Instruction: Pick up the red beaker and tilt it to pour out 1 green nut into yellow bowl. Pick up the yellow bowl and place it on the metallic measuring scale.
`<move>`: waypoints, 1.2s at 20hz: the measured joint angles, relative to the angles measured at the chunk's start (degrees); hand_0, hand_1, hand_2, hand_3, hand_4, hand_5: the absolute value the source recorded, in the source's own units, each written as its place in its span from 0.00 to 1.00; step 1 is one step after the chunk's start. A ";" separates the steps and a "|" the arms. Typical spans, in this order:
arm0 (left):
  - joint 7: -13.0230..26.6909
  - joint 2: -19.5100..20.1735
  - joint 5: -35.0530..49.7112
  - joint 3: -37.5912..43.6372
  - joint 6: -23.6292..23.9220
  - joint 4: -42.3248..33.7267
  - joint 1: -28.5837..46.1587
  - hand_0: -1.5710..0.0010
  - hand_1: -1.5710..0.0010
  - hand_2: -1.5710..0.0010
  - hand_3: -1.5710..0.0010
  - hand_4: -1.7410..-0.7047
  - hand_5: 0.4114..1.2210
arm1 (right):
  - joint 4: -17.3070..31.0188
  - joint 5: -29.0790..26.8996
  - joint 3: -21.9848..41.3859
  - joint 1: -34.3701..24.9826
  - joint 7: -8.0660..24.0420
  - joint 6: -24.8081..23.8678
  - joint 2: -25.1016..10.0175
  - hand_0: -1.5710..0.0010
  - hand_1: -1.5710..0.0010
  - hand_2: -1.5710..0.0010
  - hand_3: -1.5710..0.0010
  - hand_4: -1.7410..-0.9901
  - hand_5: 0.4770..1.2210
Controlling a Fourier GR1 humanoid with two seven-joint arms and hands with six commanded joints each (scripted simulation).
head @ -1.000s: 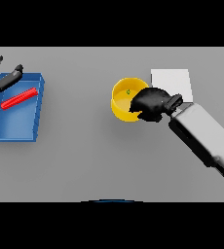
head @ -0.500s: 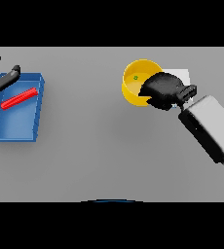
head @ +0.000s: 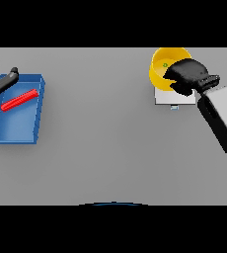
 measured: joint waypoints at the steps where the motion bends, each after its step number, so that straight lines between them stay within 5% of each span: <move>1: 0.26 0.56 -0.09 0.18 -0.19 -0.02 0.02 1.00 1.00 1.00 1.00 0.85 0.45 | 1.81 -0.07 -0.39 -0.42 -0.75 -0.57 -0.20 0.00 0.00 0.03 0.26 0.00 1.00; 8: 0.68 -0.58 -1.41 -1.18 0.50 0.48 -0.67 1.00 1.00 1.00 1.00 0.85 0.49 | 13.43 0.05 -1.56 -1.98 -3.53 -5.77 1.90 0.00 0.00 0.12 0.13 0.00 1.00; 15: 0.42 0.04 -1.23 -0.67 -0.14 1.77 -0.89 1.00 1.00 1.00 1.00 0.87 0.46 | 15.45 -0.40 -1.44 -1.64 -4.58 -5.35 1.70 0.00 0.00 0.13 0.08 0.00 1.00; 17: 0.33 0.11 -1.11 -0.88 -0.47 1.06 -0.84 1.00 1.00 1.00 1.00 0.87 0.45 | 15.93 -0.39 -1.55 -1.61 -3.38 -6.07 2.50 0.00 0.05 0.09 0.21 0.00 1.00; 18: 0.12 -0.15 -1.38 -1.13 -0.21 1.09 -0.57 1.00 1.00 1.00 1.00 0.87 0.45 | 16.22 -0.62 -1.61 -1.69 -3.36 -5.52 2.53 0.01 0.09 0.15 0.29 0.08 1.00; 19: 0.44 -0.04 -1.26 -0.99 -0.52 1.65 -1.12 1.00 1.00 1.00 1.00 0.87 0.45 | 16.37 -0.54 -1.42 -1.42 -3.09 -5.10 2.69 0.06 0.18 0.25 0.39 0.14 0.90; 24: 0.79 -0.43 -0.70 -0.97 -0.57 0.95 -0.93 1.00 1.00 1.00 1.00 0.87 0.44 | 16.17 -3.04 -3.31 -1.45 -2.05 -2.55 2.80 0.61 0.65 0.70 0.75 0.33 0.56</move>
